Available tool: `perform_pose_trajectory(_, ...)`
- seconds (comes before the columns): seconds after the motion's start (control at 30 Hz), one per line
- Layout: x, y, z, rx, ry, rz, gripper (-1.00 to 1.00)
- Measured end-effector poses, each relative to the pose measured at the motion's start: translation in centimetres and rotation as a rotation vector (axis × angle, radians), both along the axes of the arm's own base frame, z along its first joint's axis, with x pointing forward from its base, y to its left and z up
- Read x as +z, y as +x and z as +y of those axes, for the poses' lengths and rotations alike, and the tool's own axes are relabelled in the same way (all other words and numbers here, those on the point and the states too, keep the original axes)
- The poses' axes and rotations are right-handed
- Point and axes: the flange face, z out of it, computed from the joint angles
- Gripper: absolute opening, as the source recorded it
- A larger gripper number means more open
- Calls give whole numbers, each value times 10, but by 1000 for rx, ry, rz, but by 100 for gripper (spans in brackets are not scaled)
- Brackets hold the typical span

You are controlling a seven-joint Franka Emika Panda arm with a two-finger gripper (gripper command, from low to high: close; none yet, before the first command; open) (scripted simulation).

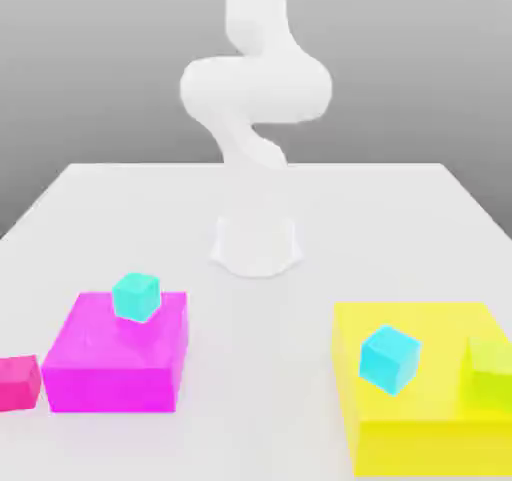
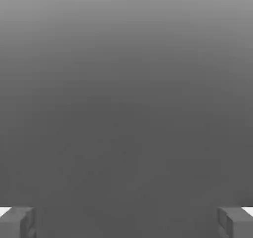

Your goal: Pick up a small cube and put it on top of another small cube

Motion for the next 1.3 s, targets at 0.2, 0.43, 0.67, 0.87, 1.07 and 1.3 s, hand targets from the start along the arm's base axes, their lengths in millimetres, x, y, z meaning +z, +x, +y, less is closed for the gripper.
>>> perform_pose_trajectory(0.2,-97,59,-72,-261,111,154,0)
perform_pose_trajectory(0.43,-222,80,-164,-572,241,315,0)
perform_pose_trajectory(0.67,-354,44,-258,-921,380,459,0)
perform_pose_trajectory(0.87,-466,-6,-297,-1173,485,582,0)
perform_pose_trajectory(1.07,-543,-16,-303,-1215,500,600,-100)
perform_pose_trajectory(1.3,-542,-16,-303,-1215,500,599,-100)
